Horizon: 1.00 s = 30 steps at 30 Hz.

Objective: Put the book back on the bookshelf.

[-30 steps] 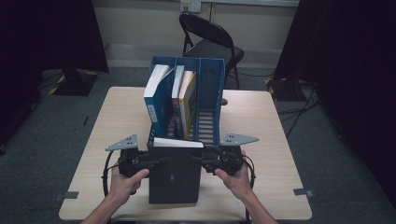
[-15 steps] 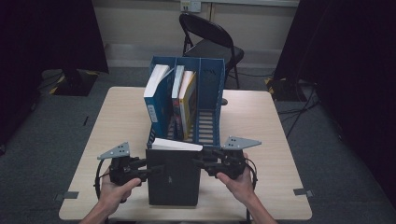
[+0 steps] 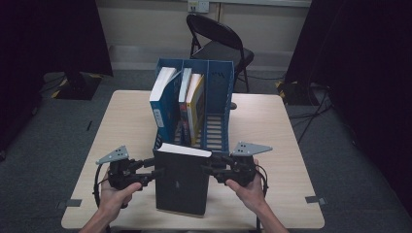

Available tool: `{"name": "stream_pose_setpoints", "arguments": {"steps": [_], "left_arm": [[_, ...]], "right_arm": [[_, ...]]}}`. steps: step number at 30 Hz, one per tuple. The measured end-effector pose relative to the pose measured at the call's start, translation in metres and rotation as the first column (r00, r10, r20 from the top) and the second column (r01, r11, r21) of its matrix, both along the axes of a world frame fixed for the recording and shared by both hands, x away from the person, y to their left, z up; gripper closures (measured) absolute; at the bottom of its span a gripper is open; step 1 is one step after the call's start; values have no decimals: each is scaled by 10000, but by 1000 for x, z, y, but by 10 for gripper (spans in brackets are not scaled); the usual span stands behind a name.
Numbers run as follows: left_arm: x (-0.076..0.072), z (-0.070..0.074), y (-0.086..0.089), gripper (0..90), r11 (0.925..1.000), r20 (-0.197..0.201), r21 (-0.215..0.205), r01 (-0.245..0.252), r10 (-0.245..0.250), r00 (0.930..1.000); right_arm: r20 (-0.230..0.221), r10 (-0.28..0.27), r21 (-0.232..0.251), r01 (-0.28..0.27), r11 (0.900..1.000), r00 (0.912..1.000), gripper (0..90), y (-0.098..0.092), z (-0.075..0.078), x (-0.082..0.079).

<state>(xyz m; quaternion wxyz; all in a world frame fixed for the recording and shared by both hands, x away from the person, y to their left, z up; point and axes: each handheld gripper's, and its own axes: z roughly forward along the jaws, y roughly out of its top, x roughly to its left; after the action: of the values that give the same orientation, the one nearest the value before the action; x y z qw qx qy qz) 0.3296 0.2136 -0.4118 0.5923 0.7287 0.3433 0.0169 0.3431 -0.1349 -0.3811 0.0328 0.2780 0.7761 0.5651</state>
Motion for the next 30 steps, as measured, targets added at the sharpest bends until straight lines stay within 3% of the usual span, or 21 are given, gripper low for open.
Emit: {"name": "stream_pose_setpoints", "arguments": {"steps": [3, 6, 9, 11, 13, 15, 17, 20, 24, 30], "left_arm": [[1, 3, -5, 456, 9993, 109, 366, -99, 95, 9999], [4, 5, -8, 456, 9977, 185, 654, -180, 169, 9997], [10, 9, -11, 450, 9988, 299, 475, -79, 65, 9995], [12, 14, -14, 449, 9980, 499, 626, -100, 69, 9987], [13, 15, -18, 432, 9975, 684, 656, -266, 221, 9974], [10, 15, -20, 428, 9973, 816, 685, -273, 217, 9964], [6, 16, -18, 424, 9971, 898, 760, -89, 21, 9960], [-3, 13, -14, 423, 9984, 1008, 571, 33, -91, 9949], [-6, 13, -14, 410, 9984, 1028, 558, -7, -50, 9947], [-6, 11, -12, 399, 9982, 1083, 581, 151, -214, 9939]], "right_arm": [[110, -57, -113, 59, 9999, 9999, 481, 2, 2, -2], [74, -181, -94, 182, 9998, 9998, 480, 2, 1, 0], [306, -379, -76, 382, 9992, 9988, 487, 1, 3, -1], [574, -438, -44, 441, 9990, 9974, 492, 0, 6, -1], [1061, -592, -233, 620, 9978, 9926, 491, 1, 10, -3], [1067, -638, -289, 672, 9973, 9922, 490, 0, 10, -3], [1195, -467, -128, 486, 9987, 9917, 491, -2, 8, -7], [1317, -118, -335, 163, 9993, 9912, 483, -1, 10, -15], [1437, -47, -293, 90, 9995, 9896, 470, 0, 9, -19], [1137, 384, -434, -336, 9985, 9928, 429, 8, 3, -13]]}}
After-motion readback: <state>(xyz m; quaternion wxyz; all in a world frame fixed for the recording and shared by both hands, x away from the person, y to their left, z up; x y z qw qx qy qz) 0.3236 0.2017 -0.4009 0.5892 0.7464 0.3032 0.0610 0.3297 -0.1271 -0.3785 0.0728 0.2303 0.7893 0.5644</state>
